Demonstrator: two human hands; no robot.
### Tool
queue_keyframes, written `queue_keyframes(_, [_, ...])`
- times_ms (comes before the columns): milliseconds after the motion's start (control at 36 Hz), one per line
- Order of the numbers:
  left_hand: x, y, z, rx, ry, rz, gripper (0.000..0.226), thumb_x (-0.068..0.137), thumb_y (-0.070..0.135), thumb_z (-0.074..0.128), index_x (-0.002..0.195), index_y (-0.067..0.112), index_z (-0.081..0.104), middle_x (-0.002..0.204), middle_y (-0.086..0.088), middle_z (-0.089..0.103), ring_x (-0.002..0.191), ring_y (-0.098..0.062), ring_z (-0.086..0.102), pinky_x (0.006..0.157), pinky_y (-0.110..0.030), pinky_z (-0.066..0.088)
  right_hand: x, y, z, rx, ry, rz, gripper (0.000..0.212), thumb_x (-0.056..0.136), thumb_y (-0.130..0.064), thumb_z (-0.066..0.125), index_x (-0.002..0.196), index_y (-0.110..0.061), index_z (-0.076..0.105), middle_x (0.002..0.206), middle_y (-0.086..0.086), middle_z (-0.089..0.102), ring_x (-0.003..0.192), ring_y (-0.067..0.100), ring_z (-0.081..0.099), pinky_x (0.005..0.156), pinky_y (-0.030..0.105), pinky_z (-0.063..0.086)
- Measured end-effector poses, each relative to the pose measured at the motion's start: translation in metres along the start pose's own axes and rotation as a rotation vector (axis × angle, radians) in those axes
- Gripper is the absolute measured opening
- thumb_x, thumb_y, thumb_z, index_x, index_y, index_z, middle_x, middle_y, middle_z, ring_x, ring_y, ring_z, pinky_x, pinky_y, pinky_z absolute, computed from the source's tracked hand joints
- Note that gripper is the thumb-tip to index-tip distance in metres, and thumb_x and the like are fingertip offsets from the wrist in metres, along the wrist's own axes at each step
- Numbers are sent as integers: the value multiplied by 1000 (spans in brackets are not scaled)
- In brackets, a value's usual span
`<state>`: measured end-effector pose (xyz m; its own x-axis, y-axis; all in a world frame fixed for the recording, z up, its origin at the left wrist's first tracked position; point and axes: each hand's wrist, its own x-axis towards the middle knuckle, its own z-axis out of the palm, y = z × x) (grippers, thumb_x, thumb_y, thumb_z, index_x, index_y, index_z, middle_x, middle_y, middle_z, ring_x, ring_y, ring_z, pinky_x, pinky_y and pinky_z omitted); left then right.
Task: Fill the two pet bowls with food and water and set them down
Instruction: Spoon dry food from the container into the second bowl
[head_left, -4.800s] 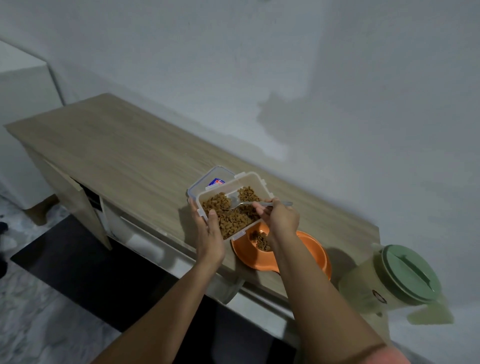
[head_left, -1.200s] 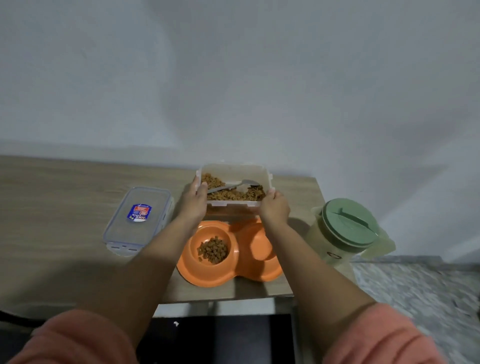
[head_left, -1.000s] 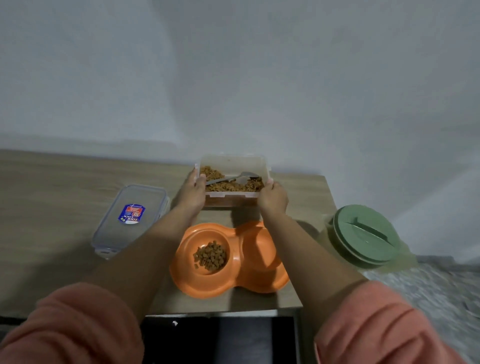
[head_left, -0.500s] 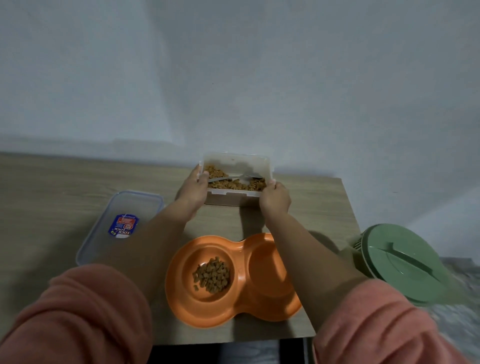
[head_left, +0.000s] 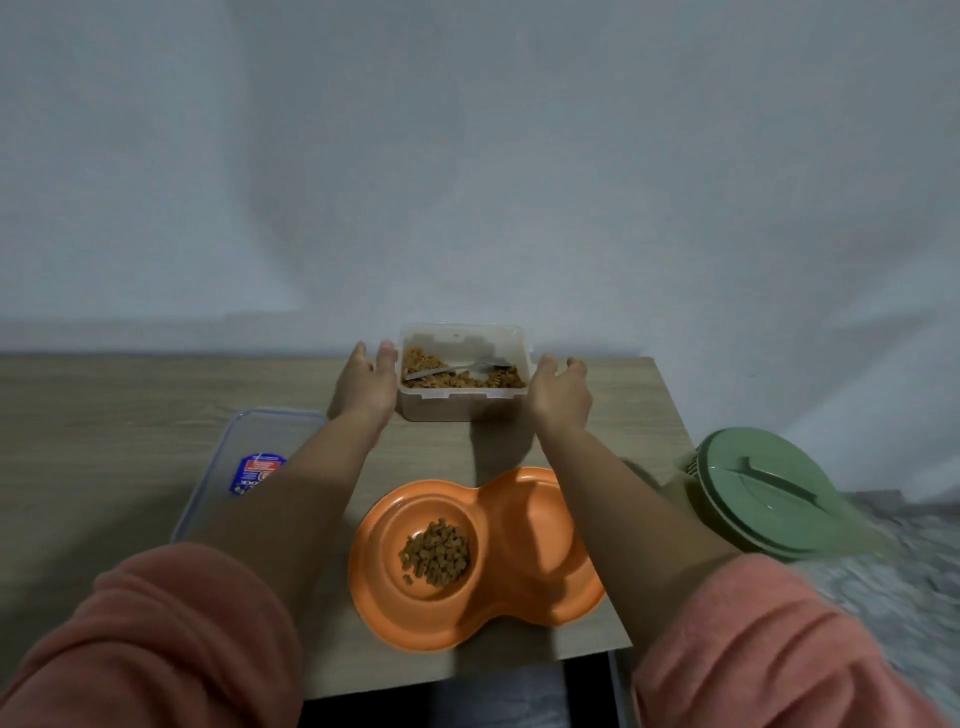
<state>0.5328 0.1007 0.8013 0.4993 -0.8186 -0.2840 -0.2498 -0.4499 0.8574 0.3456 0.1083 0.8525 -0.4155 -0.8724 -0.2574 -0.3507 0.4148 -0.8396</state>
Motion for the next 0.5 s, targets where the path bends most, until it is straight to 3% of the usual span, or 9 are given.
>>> queue_keyframes(139, [-23,21,-13,45,-5,38,67,95,61,21,151,25,24,154,-8,35,140,-33,34,115,-50,28,-26,-18,-26,43,42,-64,51,102,-37,32,144,-9,33,143,18,44,131,34,43,106,39,36])
queue_keyframes(250, [-56,39,-15,21,-79,88,57,102,46,24,153,20,22,157,-8,29,143,-31,30,115,-41,24,-52,-28,-51,61,83,-103,50,102,-37,31,143,-10,35,144,16,44,131,33,43,105,39,36])
queue_keyframes(417, [-100,47,-19,49,-104,185,55,103,41,27,150,14,30,155,-9,33,142,-30,32,115,-37,25,-80,-33,-94,51,128,-156,48,102,-36,30,140,-8,41,138,14,50,127,30,46,100,33,38])
queue_keyframes(500, [-125,44,-20,69,-125,203,58,98,48,29,147,18,35,155,-10,32,142,-30,31,117,-40,25,-89,-31,-116,40,140,-184,47,102,-35,30,138,-7,43,135,13,52,124,29,48,95,32,38])
